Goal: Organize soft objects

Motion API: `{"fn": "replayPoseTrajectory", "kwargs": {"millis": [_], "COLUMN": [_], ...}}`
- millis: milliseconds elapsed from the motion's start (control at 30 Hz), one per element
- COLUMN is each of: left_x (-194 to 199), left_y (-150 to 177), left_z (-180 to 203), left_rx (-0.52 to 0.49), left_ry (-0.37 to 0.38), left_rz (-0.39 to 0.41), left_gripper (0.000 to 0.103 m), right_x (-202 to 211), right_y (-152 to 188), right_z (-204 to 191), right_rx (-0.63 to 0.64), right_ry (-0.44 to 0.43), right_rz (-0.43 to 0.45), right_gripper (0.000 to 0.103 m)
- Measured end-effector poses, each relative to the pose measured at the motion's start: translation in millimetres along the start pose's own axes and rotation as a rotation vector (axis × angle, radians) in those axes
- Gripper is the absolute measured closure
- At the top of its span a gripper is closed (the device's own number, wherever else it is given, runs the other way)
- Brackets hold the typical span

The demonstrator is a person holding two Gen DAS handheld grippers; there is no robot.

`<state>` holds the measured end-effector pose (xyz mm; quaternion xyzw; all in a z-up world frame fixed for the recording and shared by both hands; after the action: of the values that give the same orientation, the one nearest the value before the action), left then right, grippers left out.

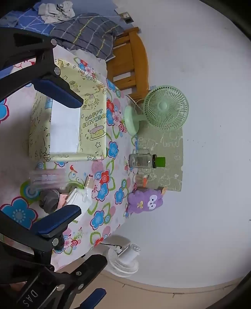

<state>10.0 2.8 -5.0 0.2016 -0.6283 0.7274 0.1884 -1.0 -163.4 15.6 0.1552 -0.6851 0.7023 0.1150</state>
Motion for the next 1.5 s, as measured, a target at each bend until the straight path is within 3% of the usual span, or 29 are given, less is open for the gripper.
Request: {"fn": "replayPoseTrajectory", "kwargs": {"millis": [167, 233, 1500], "left_x": [0.4, 4.5, -3.4], "left_y": [-3.3, 0.1, 1.5], "left_z": [-14.4, 8.4, 7.0], "left_rx": [0.021, -0.046, -0.035], "left_ry": [0.010, -0.033, -0.029], "left_rz": [0.005, 0.025, 0.024], "left_gripper": [0.002, 0.002, 0.002], "right_x": [3.8, 3.1, -1.3], "right_y": [-0.2, -0.7, 0.7], "right_z": [-0.8, -0.5, 1.7], "right_rx": [-0.001, -0.006, -0.021], "right_ry": [0.002, -0.009, -0.016], "right_rz": [0.032, 0.029, -0.012], "right_gripper": [0.000, 0.000, 0.000]}}
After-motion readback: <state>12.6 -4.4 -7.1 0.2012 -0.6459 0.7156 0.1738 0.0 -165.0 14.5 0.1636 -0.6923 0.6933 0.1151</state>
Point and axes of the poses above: each gripper's, at about its wrist camera, not at the fingertips, and x roughly against the way its jaws point, z to its right, y to its underside, the point moved 1 cm from there along -x, roughly the way its jaws point, and after that the axes turned 5 degrees about x, right-handed, at the moved point
